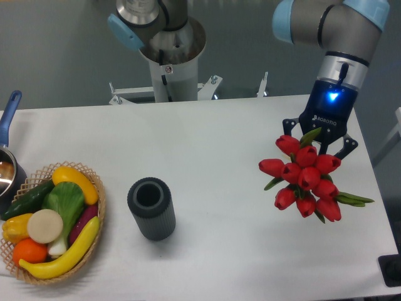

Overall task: Insert the flowers into the vase
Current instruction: 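Hold the red tulip bunch in the gripper and begin moving toward the vase, then carry the tulips over the dark grey vase, stems pointing down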

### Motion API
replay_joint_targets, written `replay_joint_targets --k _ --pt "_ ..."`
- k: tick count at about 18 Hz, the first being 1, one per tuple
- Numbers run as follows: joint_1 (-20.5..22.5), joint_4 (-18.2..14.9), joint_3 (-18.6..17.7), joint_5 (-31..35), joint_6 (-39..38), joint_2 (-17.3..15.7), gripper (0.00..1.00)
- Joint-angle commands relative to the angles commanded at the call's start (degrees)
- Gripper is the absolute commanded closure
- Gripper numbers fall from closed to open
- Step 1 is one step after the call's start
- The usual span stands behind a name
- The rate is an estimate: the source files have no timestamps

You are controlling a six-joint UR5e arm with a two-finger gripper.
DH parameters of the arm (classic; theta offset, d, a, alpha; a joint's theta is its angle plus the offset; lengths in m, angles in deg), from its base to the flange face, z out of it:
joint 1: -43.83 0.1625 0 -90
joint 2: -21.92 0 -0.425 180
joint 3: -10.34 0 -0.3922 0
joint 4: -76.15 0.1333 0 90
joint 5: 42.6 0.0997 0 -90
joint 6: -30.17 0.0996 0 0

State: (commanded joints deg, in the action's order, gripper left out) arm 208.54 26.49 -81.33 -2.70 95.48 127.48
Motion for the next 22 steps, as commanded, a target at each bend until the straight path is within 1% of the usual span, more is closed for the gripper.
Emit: replay_joint_targets --k 2,4,7,14,17,18,19,20,22 --pt "-0.35 0.00 -0.70 0.00 0.26 0.00 0.67" --pt "-0.27 0.00 -0.09 0.00 -0.08 0.00 0.67" --pt "-0.26 0.00 -0.79 0.00 0.00 0.00 0.67" --pt "-1.23 0.00 -0.44 0.18 0.35 0.53 0.67" --pt "-3.16 0.09 0.08 0.00 0.44 0.62 0.67" --pt "-3.77 0.26 0.17 -0.70 0.44 0.62 0.67" --pt "-4.13 1.13 0.09 -2.53 0.44 0.62 0.67" --pt "-4.22 2.01 -0.35 -5.25 0.44 0.53 0.67" --pt "-4.31 2.55 -0.88 -11.40 0.53 0.44 0.67"
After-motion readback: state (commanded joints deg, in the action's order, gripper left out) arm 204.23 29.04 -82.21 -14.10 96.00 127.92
